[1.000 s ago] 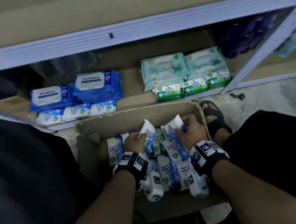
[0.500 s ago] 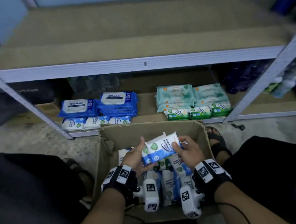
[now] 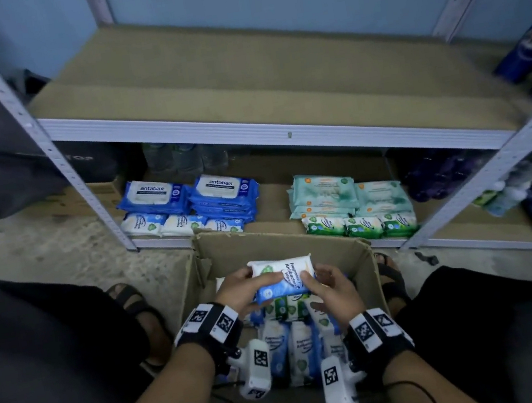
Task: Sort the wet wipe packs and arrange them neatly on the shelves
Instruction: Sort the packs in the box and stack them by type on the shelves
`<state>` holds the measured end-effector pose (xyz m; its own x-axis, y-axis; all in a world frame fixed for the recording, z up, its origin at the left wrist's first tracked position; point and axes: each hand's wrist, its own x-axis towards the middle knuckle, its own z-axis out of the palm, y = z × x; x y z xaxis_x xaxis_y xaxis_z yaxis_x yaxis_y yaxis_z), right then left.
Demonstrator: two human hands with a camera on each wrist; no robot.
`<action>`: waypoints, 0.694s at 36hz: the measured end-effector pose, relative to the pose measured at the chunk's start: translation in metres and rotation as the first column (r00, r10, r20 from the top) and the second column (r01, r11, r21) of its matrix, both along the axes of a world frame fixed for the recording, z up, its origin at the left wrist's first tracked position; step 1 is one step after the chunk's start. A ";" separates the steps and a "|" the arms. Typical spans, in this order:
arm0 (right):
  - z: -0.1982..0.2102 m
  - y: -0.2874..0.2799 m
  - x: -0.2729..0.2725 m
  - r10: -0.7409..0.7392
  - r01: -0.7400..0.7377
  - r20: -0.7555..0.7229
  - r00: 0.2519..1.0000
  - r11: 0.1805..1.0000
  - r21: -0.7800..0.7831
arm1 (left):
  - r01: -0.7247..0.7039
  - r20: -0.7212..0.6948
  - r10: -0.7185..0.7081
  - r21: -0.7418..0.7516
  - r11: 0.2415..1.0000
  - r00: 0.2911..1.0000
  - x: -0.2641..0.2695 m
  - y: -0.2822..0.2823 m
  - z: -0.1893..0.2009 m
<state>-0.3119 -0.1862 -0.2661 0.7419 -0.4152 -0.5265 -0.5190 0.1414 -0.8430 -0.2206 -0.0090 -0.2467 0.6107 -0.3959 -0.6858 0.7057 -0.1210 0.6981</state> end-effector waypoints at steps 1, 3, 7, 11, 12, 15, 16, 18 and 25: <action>0.000 0.000 0.002 -0.015 0.016 -0.011 1.000 0.994 0.110 | 0.000 0.000 0.000 -0.001 1.000 1.000 0.000 0.001 0.001; 0.000 0.000 0.006 -0.021 0.023 -0.009 1.000 0.961 0.277 | -0.001 0.014 0.001 0.010 1.000 1.000 0.001 0.003 0.005; 0.008 0.006 0.011 -0.019 0.013 0.011 1.000 0.912 0.410 | -0.016 0.018 0.016 0.008 1.000 1.000 0.006 0.008 0.008; 0.002 0.010 0.021 0.022 -0.017 -0.009 1.000 0.936 0.353 | 0.010 0.022 -0.011 0.037 0.999 1.000 0.012 0.015 0.005; 0.000 0.013 0.024 0.015 -0.009 -0.016 1.000 0.943 0.332 | 0.026 0.022 -0.027 0.050 0.998 0.999 0.014 0.017 0.003; -0.006 0.021 0.036 0.027 -0.013 -0.061 0.998 0.977 0.212 | 0.024 0.085 -0.035 0.131 0.991 0.996 0.021 0.025 -0.005; -0.010 0.023 0.040 0.037 -0.023 -0.084 0.996 0.987 0.160 | -0.002 0.141 -0.024 0.184 0.983 0.990 0.025 0.029 -0.008; -0.017 0.027 0.046 0.065 -0.061 -0.120 0.991 0.998 0.034 | -0.108 0.290 0.023 0.282 0.953 0.957 0.033 0.039 -0.013; -0.044 0.047 0.067 0.322 -0.387 -0.234 0.917 0.860 -0.333 | -0.465 0.577 0.131 0.481 0.743 0.806 0.056 0.076 -0.023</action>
